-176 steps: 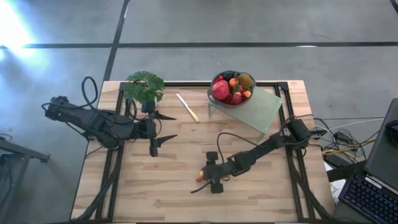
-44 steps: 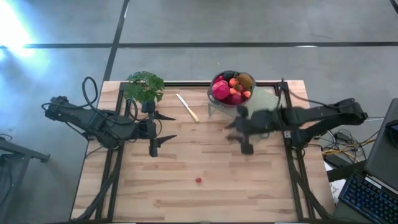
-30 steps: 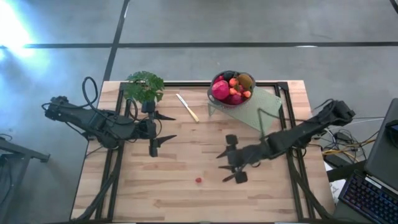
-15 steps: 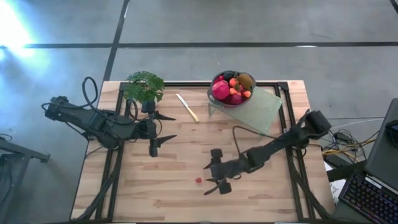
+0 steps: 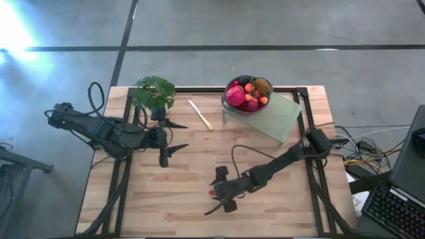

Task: Pick & Place Fruit
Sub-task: Put the raspberry into the red gray colander on the shelf

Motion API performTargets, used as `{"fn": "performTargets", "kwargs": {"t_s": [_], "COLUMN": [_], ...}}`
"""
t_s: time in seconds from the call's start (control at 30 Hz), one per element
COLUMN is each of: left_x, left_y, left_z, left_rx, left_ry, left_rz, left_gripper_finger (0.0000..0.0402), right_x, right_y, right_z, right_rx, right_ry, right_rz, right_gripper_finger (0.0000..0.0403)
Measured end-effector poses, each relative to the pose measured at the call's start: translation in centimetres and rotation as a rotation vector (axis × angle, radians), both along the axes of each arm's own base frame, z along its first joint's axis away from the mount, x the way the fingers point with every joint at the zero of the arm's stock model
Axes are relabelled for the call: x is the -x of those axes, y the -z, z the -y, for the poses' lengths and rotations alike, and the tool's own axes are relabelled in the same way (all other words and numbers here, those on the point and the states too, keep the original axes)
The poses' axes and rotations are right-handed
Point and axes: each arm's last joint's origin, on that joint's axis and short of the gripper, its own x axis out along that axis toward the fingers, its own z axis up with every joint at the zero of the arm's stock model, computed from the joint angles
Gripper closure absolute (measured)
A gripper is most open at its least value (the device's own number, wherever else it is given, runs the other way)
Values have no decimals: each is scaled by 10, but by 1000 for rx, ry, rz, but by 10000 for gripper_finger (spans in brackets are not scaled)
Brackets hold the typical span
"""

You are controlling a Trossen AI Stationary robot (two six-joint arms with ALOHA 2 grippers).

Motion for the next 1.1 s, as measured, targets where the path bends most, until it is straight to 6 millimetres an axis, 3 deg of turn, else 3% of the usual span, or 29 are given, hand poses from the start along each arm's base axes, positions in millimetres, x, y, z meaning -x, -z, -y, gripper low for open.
{"fn": "performTargets", "kwargs": {"t_s": [0.27,1.1], "left_x": [0,0], "left_y": [1,1], "left_z": [0,0], "left_rx": [-3,-5], "left_ry": [0,0], "left_rz": [-8,-13], "left_gripper_finger": [128,128], "right_x": [-2,-2], "right_y": [19,19], "right_z": [0,-1], "right_rx": [-13,-16], "right_ry": [25,23], "right_rz": [-36,-35], "right_gripper_finger": [165,304]}}
